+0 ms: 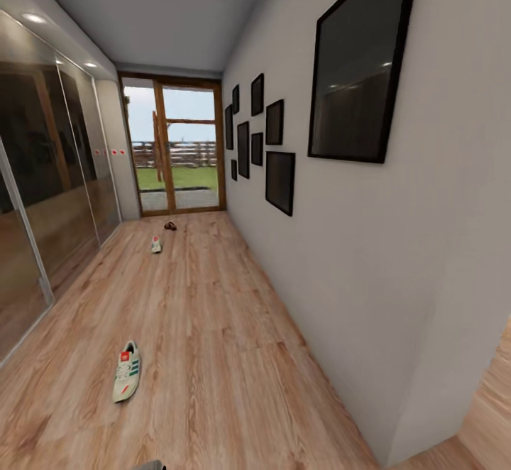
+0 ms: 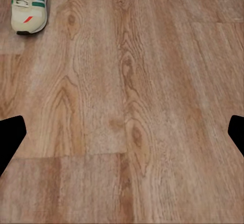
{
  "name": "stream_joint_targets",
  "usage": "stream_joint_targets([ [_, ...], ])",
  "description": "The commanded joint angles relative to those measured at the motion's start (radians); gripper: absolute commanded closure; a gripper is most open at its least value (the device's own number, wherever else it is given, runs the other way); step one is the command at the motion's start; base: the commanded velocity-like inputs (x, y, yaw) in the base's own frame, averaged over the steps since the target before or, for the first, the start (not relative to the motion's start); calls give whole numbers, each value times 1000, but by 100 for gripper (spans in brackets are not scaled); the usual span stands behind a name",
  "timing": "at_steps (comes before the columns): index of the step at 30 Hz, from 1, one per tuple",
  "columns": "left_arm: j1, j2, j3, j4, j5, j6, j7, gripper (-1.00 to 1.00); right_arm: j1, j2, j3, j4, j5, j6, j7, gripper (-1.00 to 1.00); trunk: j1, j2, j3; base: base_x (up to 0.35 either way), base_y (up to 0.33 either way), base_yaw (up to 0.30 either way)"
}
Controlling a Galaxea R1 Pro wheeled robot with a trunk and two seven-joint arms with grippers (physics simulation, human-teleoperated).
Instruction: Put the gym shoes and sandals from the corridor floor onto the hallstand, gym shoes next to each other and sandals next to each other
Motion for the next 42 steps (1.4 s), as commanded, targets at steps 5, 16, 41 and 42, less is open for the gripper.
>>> stream_joint_targets([
  [5,-1,0,-2,1,8,-3,1,-100,-1,0,-1,0,-5,-3,0,-100,0,0,-1,255,117,3],
  [16,-1,0,-2,1,8,-3,1,-100,-1,0,-1,0,-5,-3,1,-100,0,0,-1,262,7,0],
  [41,-1,0,-3,1,8,-4,1,-100,-1,0,1,0,1,-3,1,-100,0,0,-19,308,-76,204],
  [42,-1,0,-3,1,8,-4,1,-100,-1,0,1,0,1,-3,1,-100,0,0,-20,311,-142,234],
])
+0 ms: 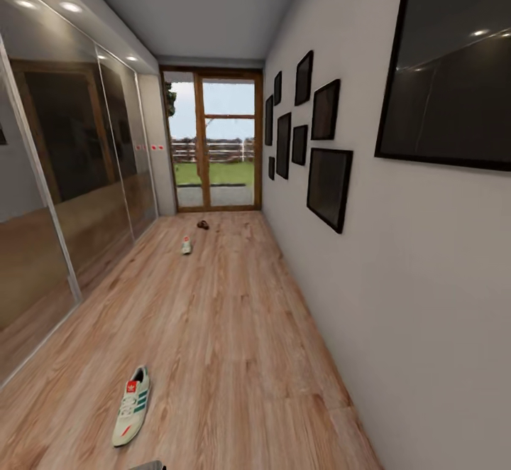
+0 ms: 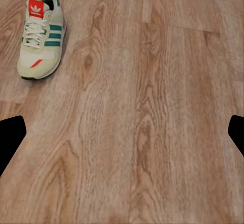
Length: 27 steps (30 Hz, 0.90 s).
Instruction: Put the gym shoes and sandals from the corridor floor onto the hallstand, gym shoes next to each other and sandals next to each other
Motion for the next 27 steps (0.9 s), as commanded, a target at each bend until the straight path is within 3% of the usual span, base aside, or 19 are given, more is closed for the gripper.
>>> stream_joint_targets([
  [1,-1,0,-1,1,7,-3,1,-100,0,0,1,1,1,-3,0,-100,0,0,-1,311,-144,178],
  [17,-1,0,-1,1,7,-3,1,-100,0,0,1,0,1,-3,0,-100,0,0,-3,333,-58,36],
  [27,-1,0,-1,1,8,-3,1,-100,0,0,1,0,1,-3,0,-100,0,0,-13,347,0,182],
])
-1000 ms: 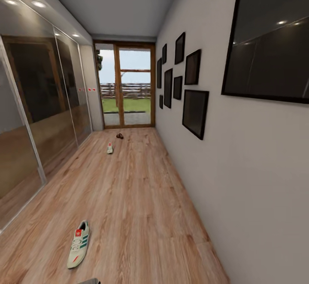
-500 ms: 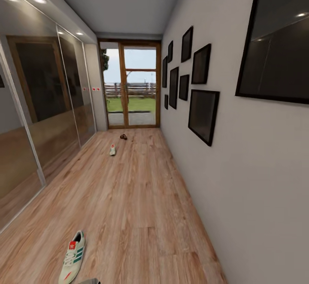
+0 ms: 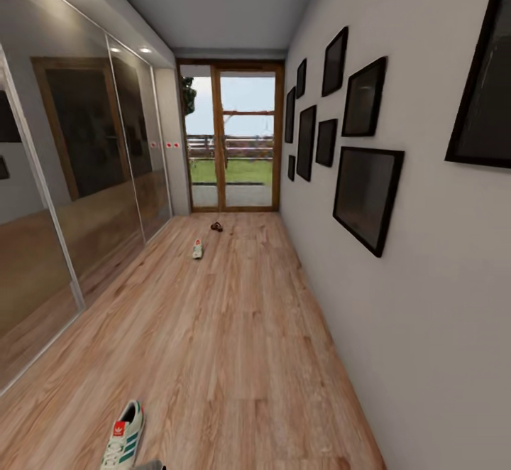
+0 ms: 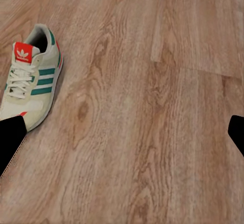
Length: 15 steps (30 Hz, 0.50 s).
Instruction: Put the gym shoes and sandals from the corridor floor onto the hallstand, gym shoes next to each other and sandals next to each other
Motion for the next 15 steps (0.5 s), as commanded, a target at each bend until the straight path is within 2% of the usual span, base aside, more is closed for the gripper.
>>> stream_joint_targets([
  [1,-1,0,-2,1,7,-3,1,-100,0,0,1,0,1,-3,0,-100,0,0,-2,347,0,165],
  [6,-1,0,-2,1,7,-4,1,-100,0,0,1,0,1,-3,0,-100,0,0,-4,347,0,72],
  [15,-1,0,-2,1,6,-3,1,-100,0,0,0,0,1,-3,-1,-100,0,0,-5,348,0,12],
])
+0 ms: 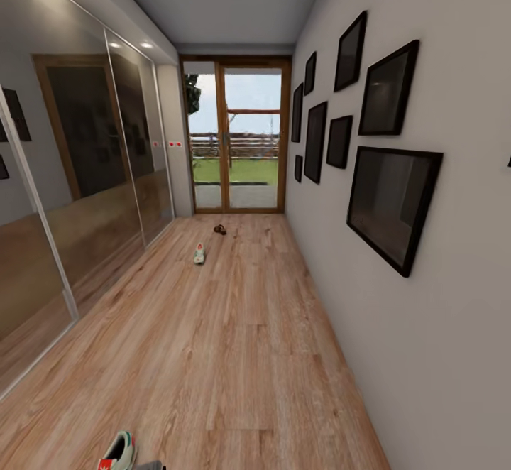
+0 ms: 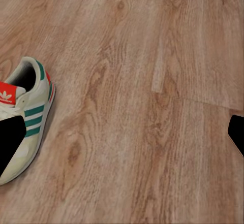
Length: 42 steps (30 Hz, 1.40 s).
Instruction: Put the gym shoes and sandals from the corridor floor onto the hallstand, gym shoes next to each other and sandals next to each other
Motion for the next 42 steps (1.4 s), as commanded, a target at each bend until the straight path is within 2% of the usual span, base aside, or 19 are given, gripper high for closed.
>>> stream_joint_targets([
  [1,-1,0,-2,1,7,-3,1,-100,-1,0,1,1,1,-3,0,-100,0,0,-1,348,0,1],
  [29,-1,0,-2,1,7,-4,1,-100,-1,0,1,1,0,-3,0,-100,0,0,-1,347,0,0],
  [42,-1,0,-3,1,8,-3,1,-100,-1,0,1,1,1,-3,0,-100,0,0,11,348,0,0],
])
